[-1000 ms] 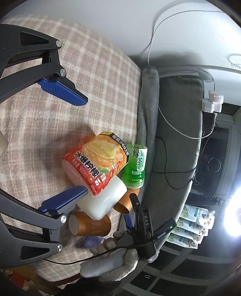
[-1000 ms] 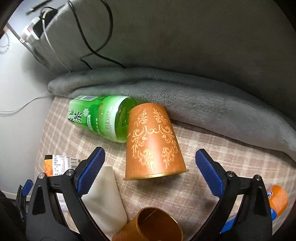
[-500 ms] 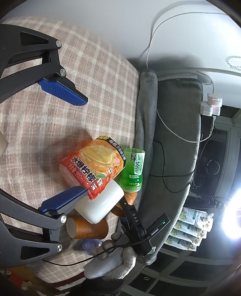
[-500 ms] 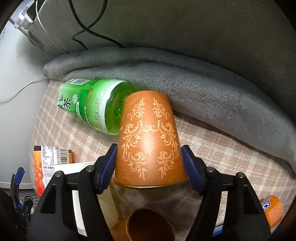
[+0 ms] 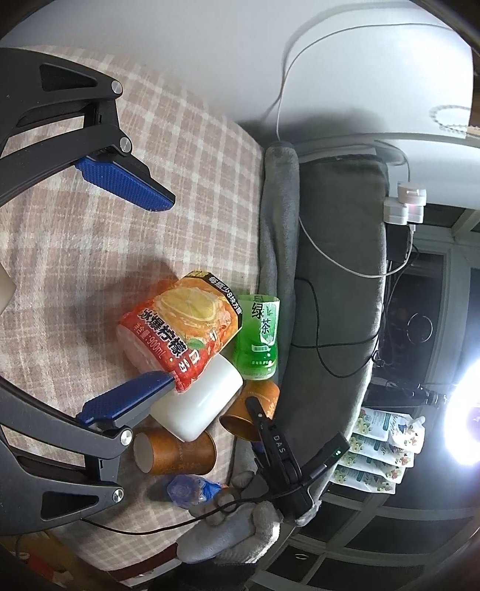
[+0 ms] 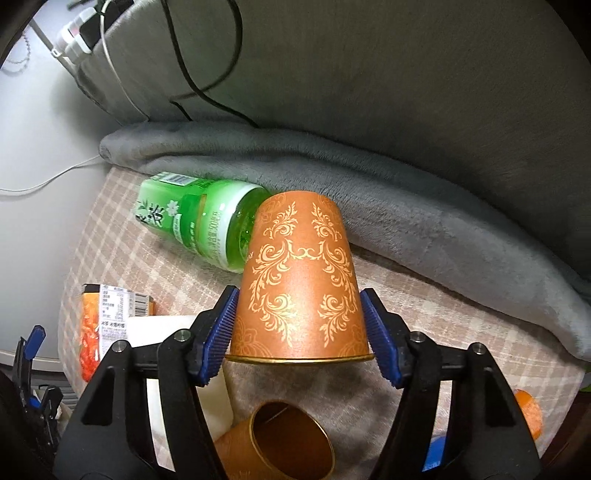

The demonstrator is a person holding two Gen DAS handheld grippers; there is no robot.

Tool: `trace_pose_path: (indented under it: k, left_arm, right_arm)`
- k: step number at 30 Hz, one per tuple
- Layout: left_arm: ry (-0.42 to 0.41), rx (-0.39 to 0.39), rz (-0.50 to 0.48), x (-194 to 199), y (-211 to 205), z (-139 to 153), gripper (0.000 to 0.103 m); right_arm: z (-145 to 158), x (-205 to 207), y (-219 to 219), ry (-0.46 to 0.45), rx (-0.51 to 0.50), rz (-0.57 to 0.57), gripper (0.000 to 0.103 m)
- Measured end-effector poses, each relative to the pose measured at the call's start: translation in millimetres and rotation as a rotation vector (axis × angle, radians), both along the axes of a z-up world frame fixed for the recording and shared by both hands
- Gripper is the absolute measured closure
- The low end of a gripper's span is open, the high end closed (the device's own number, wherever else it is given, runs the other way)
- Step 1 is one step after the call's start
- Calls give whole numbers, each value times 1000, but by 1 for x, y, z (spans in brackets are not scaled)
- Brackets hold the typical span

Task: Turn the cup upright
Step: 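Lift the copper cup with the right gripper and rotate it rim-up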

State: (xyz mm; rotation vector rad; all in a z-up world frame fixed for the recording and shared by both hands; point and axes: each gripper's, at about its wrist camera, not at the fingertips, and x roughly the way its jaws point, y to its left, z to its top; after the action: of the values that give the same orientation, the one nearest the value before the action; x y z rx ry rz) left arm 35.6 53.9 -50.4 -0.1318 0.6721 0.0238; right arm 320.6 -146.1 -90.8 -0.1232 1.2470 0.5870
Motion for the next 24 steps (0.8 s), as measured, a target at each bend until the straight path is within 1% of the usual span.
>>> trace_pose_path:
  k: [4,8,13,15,18,24]
  left_arm:
    - [-7,19,-13,-2,-3,4,14]
    - [-15,41,-38,-4,-6,9,14]
    - [-16,65,-120,-7,-11,17,14]
    - [-11,78,-160,-9,-14,18,14]
    - [-5,105,-219,-13,-20,22,14]
    - [6,161,-340,-25,-36,28,14]
  right_arm:
    - [17,-11,-7,-30,21,9,35]
    - [42,-31,-12,-71,43,47,35]
    - [69,-73,-18,-113,76,131,34]
    - [71,-90,-19,-112,85,170,34]
    - [67,-116,-17,-109,67,234,34]
    - [50,-169,-5,-80,30,383,34]
